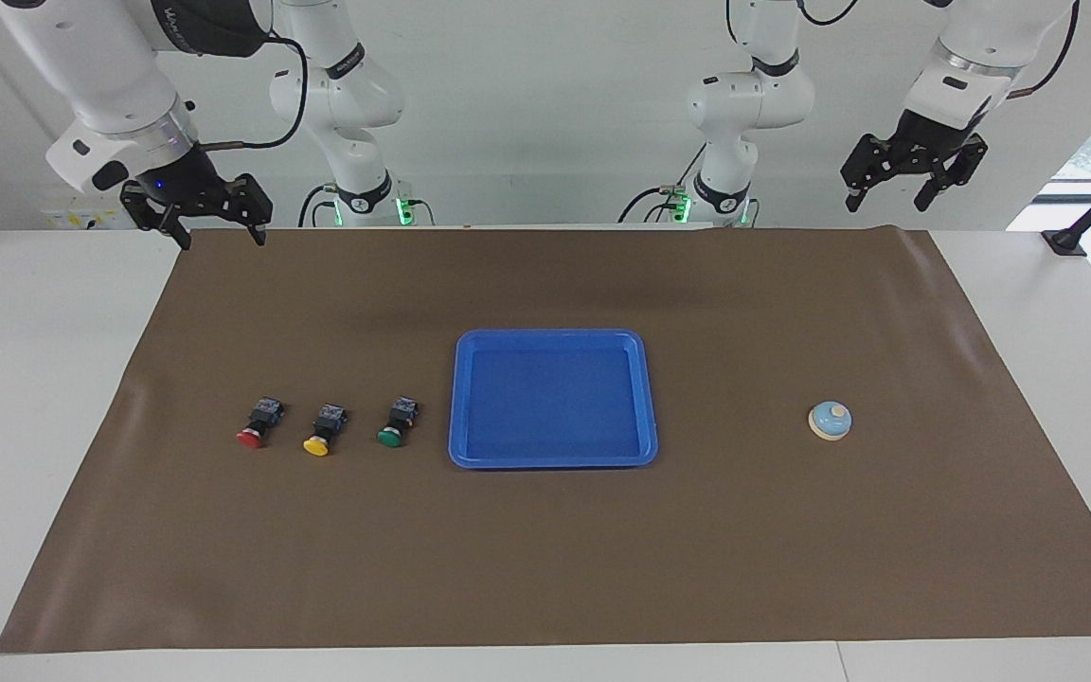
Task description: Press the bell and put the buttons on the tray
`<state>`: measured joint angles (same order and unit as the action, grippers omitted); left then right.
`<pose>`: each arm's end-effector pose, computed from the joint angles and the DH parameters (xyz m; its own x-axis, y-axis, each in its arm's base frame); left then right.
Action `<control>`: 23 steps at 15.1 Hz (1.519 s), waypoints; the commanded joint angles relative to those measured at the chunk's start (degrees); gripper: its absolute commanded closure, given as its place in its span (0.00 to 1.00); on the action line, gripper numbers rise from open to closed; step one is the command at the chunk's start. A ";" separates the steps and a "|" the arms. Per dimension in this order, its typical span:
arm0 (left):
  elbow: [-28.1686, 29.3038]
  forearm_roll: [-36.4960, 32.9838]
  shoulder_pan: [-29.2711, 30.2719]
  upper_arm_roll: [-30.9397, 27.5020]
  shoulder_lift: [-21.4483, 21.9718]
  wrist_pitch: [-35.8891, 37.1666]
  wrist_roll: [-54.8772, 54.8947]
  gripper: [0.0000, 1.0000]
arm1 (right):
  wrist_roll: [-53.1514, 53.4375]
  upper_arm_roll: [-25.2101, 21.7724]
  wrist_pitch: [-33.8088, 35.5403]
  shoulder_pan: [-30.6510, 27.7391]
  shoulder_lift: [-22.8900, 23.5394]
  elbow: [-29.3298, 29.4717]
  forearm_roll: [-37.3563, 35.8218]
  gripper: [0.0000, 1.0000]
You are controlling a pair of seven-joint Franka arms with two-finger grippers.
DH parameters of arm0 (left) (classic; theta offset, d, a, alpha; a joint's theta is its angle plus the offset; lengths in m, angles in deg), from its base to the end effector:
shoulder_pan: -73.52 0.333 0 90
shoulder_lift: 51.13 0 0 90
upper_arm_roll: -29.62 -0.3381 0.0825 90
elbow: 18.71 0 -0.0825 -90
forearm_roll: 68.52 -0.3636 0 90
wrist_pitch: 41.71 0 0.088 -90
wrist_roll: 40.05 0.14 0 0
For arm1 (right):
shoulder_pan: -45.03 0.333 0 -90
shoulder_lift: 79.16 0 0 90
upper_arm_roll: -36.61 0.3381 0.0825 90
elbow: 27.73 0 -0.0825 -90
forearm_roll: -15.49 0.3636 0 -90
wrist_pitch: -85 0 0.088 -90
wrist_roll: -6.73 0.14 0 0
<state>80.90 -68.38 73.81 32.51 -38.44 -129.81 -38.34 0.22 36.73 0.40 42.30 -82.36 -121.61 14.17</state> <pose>0.4552 -0.0239 0.6446 0.9970 -0.0742 0.0201 -0.0740 -0.9972 -0.0092 0.5001 -0.0262 0.6049 0.9920 0.0661 -0.1078 0.0676 -0.9976 0.0110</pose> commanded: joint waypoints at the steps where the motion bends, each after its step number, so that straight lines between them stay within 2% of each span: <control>1: 2.60 0.56 0.07 -0.43 1.46 -1.63 0.40 0.09 | -1.22 0.40 1.19 -0.87 -0.49 0.10 0.26 0.00; 3: 2.87 0.56 0.16 -0.43 -0.54 -2.95 0.40 0.32 | -1.22 0.40 1.19 -0.87 -0.49 0.10 0.26 0.00; 5: 2.87 0.39 0.33 -0.52 -3.01 -4.87 0.40 0.81 | -1.22 0.40 1.19 -0.88 -0.49 0.10 0.26 0.00; 6: 3.13 0.39 0.42 -0.52 -3.98 -6.54 0.40 1.00 | -1.22 0.40 1.19 -0.79 -0.49 0.10 0.26 0.00; 9: 7.26 0.48 2.52 -0.52 -4.16 -13.13 -0.13 1.00 | -1.22 0.40 1.19 -0.79 -0.49 0.10 0.26 0.00; 17: 5.24 0.21 1.83 -0.52 -17.60 -24.47 -0.39 1.00 | -1.22 0.32 1.27 -0.96 -0.49 0.01 0.26 0.00; 19: 6.46 0.21 1.83 -0.43 -19.71 -27.02 -0.30 1.00 | -1.22 0.32 1.19 -0.96 -0.49 0.01 0.26 0.00; 23: 11.30 0.21 1.83 -0.43 -21.29 -34.75 -0.04 1.00 | -1.22 0.32 1.27 -0.96 -0.49 0.01 0.26 0.00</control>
<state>89.39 -68.38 75.78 32.14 -59.89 -160.65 -38.36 0.22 36.73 0.41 42.30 -82.36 -121.61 14.17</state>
